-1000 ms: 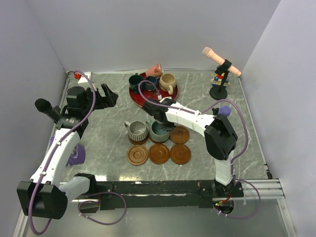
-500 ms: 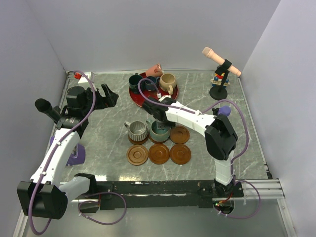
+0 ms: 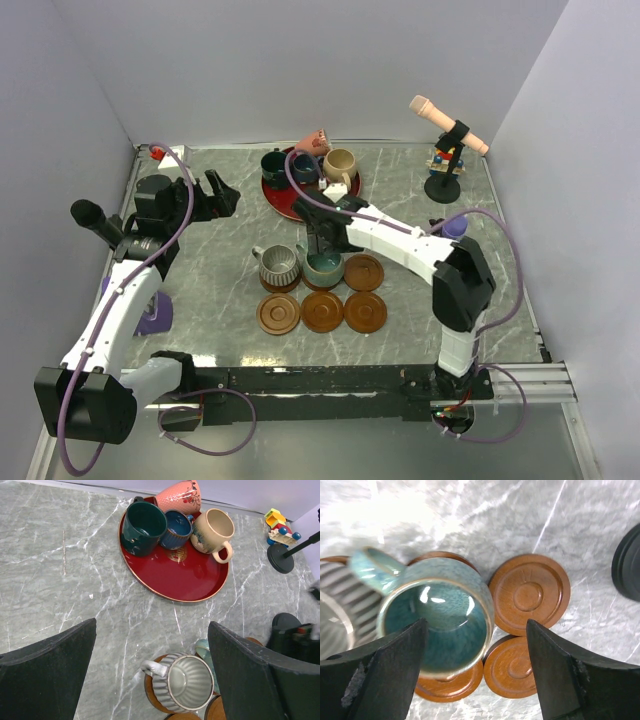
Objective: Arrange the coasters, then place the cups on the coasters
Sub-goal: Place the cup on the coaster, then pick up the cup from the tray.
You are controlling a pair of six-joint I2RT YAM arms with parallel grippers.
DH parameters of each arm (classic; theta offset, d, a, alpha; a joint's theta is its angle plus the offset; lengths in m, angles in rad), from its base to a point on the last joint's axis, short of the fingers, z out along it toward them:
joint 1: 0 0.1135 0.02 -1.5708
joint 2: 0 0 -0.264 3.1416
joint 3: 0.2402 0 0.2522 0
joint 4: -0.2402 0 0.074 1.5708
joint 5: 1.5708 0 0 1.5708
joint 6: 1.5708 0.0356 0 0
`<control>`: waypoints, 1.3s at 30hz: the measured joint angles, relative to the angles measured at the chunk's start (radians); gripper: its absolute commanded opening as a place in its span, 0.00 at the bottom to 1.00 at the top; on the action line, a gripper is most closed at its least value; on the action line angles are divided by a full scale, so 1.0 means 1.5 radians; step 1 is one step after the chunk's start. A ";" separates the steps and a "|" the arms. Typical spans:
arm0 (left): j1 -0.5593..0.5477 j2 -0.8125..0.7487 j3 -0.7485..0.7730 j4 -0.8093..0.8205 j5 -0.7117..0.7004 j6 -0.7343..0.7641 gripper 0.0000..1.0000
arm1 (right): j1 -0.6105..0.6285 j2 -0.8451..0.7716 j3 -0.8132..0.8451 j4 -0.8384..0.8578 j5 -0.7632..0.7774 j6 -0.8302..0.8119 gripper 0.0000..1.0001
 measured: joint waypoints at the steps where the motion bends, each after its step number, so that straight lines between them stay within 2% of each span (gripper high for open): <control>1: 0.000 0.000 0.000 0.000 0.000 0.000 0.97 | 0.000 -0.013 -0.004 0.008 -0.001 -0.006 0.86; 12: -0.001 0.010 -0.009 0.020 0.003 -0.003 0.99 | -0.011 -0.118 0.008 0.038 -0.020 -0.087 0.83; 18: -0.017 0.088 0.024 0.032 0.003 -0.031 0.99 | -0.071 -0.141 0.020 0.066 -0.062 -0.129 0.82; 22: -0.075 0.185 0.108 0.037 -0.032 -0.042 0.99 | -0.111 -0.158 0.020 0.088 -0.083 -0.154 0.81; 28: -0.188 0.394 0.291 0.053 -0.066 -0.084 0.90 | -0.128 -0.207 0.003 0.111 -0.087 -0.175 0.81; 33: -0.232 0.579 0.458 0.042 -0.098 -0.138 0.84 | -0.128 -0.321 -0.073 0.145 -0.088 -0.179 0.81; 39: -0.251 0.764 0.641 0.016 -0.117 -0.205 0.82 | -0.128 -0.447 -0.153 0.181 -0.108 -0.178 0.81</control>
